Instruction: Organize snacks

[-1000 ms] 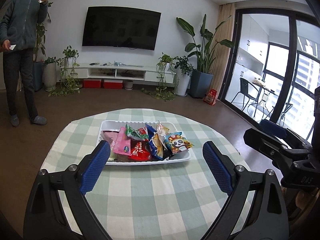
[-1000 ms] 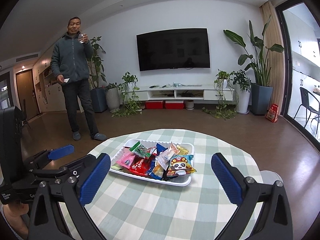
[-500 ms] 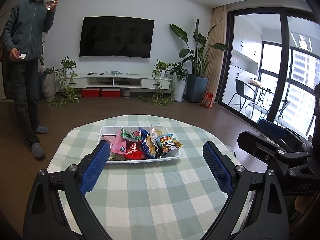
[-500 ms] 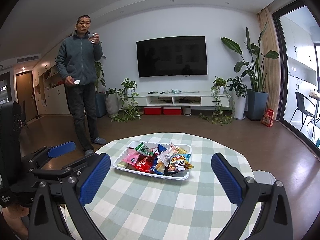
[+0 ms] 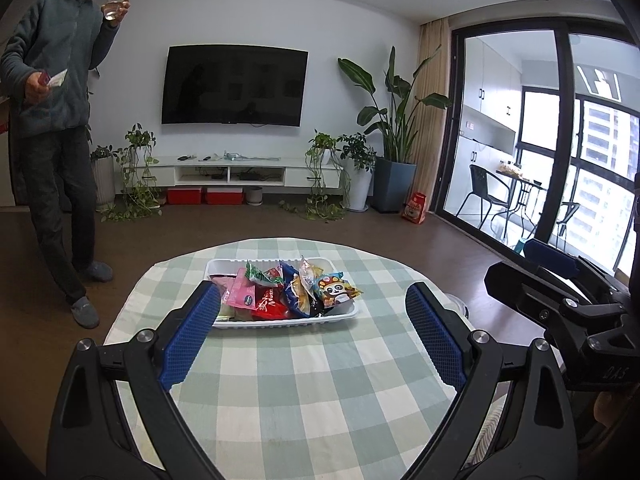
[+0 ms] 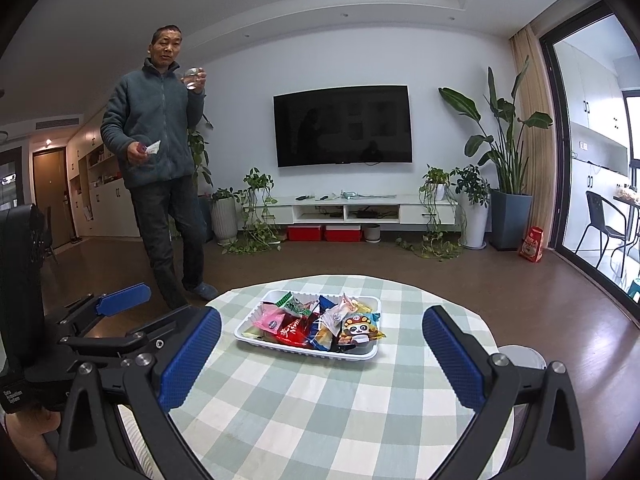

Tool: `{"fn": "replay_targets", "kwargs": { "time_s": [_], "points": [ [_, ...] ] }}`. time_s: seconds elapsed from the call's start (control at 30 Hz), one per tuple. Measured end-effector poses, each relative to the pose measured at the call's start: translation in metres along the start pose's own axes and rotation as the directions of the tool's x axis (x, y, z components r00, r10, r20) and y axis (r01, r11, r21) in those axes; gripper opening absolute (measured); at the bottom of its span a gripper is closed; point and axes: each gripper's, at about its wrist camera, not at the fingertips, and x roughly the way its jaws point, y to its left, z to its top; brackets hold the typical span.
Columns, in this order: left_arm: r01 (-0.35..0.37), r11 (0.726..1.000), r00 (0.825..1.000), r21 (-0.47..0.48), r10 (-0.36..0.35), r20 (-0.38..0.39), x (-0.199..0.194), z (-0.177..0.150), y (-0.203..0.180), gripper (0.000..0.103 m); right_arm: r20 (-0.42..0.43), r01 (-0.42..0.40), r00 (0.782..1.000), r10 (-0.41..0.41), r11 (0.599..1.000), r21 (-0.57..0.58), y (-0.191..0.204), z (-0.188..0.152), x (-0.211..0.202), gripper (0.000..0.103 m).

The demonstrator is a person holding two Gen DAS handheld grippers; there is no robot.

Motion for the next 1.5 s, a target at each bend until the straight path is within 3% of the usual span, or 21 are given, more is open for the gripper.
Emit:
{"fn": "replay_targets", "kwargs": {
  "time_s": [1.5],
  "points": [
    [-0.014, 1.0, 1.0, 0.002, 0.013, 0.019, -0.014, -0.005, 0.003, 0.095, 0.018, -0.012, 1.0, 0.012, 1.0, -0.016, 0.013, -0.002, -0.016, 0.103]
  ]
}}
